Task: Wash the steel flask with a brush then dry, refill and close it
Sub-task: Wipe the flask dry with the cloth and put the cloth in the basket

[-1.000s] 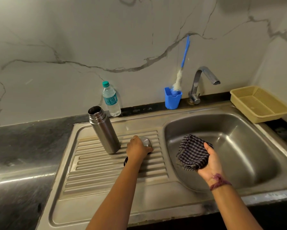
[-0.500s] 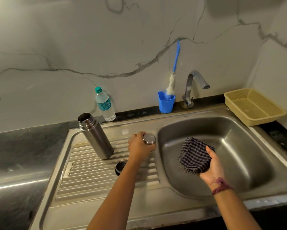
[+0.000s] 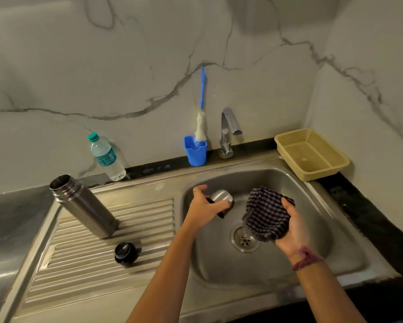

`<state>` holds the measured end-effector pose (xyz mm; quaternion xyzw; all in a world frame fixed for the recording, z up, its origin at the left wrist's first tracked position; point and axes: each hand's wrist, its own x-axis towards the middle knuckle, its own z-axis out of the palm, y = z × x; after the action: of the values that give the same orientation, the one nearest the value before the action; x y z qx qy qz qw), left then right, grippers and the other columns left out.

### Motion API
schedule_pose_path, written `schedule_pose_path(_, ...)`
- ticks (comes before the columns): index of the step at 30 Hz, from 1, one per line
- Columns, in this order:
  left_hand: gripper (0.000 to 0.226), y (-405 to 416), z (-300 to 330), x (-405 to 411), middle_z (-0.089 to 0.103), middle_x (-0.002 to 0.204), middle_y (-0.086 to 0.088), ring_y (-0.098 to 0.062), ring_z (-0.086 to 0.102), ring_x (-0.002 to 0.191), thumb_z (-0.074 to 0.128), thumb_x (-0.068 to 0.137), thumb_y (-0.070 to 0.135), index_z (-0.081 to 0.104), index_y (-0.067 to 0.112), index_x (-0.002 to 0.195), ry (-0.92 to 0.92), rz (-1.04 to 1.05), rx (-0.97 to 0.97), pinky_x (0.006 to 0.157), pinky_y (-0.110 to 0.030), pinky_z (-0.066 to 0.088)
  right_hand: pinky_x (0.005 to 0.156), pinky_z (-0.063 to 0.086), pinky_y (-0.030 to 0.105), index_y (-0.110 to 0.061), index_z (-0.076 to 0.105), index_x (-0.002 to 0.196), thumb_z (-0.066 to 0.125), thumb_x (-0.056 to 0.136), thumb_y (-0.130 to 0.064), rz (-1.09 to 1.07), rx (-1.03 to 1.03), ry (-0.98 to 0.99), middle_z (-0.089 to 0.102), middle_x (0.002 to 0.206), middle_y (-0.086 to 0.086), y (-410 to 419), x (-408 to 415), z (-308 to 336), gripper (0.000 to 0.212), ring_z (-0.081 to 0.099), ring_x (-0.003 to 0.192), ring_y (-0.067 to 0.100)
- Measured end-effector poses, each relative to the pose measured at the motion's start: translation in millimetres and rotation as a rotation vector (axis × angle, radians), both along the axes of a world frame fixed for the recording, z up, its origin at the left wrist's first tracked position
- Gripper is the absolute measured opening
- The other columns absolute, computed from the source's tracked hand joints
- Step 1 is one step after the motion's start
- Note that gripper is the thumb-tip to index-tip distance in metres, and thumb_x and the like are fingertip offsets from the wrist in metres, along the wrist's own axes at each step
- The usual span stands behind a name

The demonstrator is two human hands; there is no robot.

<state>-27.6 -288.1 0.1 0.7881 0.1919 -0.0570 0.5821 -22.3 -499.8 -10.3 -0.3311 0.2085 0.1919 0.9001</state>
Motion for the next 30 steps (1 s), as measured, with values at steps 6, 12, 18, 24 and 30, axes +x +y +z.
schedule_pose_path(6, 0.074, -41, -2, -8, 0.060, 0.121, -0.008, -0.022, 0.066, 0.105, 0.084, 0.058, 0.041, 0.049, 0.025, 0.121, -0.085, 0.139, -0.335, 0.091, -0.041, 0.058, 0.081, 0.053, 0.043, -0.009, 0.055, 0.129, 0.044, 0.097, -0.039, 0.095, -0.137, -0.046, 0.062, 0.124, 0.016, -24, 10, 7, 0.045, 0.059, 0.114, 0.033)
schedule_pose_path(12, 0.070, -67, -8, -19, 0.064, 0.129, -0.006, -0.020, 0.068, 0.110, 0.088, 0.068, 0.026, 0.060, 0.027, 0.132, -0.182, 0.100, -0.566, 0.098, -0.039, 0.054, 0.083, 0.052, 0.039, -0.012, 0.063, 0.114, 0.049, 0.092, -0.042, 0.167, -0.230, -0.195, 0.070, 0.109, 0.010, -24, 11, 31, 0.039, 0.065, 0.101, 0.026)
schedule_pose_path(18, 0.026, -102, 12, -26, 0.070, 0.097, -0.012, -0.021, 0.063, 0.089, 0.063, 0.094, 0.024, 0.067, 0.005, 0.112, -0.303, 0.270, -0.750, 0.085, -0.037, 0.051, 0.081, 0.049, 0.013, -0.019, 0.063, 0.116, 0.052, 0.094, -0.033, 0.196, -0.655, -0.730, 0.069, 0.112, 0.000, 4, -1, 38, 0.028, 0.065, 0.102, 0.006)
schedule_pose_path(24, 0.023, -108, 24, -31, 0.069, 0.095, -0.010, -0.017, 0.064, 0.086, 0.045, 0.105, 0.020, 0.064, 0.008, 0.109, -0.299, 0.316, -0.820, 0.077, -0.031, 0.055, 0.114, 0.026, 0.032, -0.023, 0.050, 0.137, 0.050, 0.088, -0.031, 0.144, -1.115, -1.347, 0.047, 0.142, -0.009, 5, -1, 25, 0.050, 0.035, 0.138, 0.012)
schedule_pose_path(30, 0.022, -108, 30, -35, 0.067, 0.103, -0.013, -0.020, 0.061, 0.096, 0.046, 0.103, 0.018, 0.064, 0.005, 0.106, -0.330, 0.287, -0.865, 0.092, -0.035, 0.052, 0.080, 0.050, 0.017, -0.017, 0.060, 0.119, 0.046, 0.082, -0.042, 0.190, -0.554, -0.696, 0.069, 0.109, 0.001, 8, 8, 23, 0.047, 0.063, 0.106, 0.016)
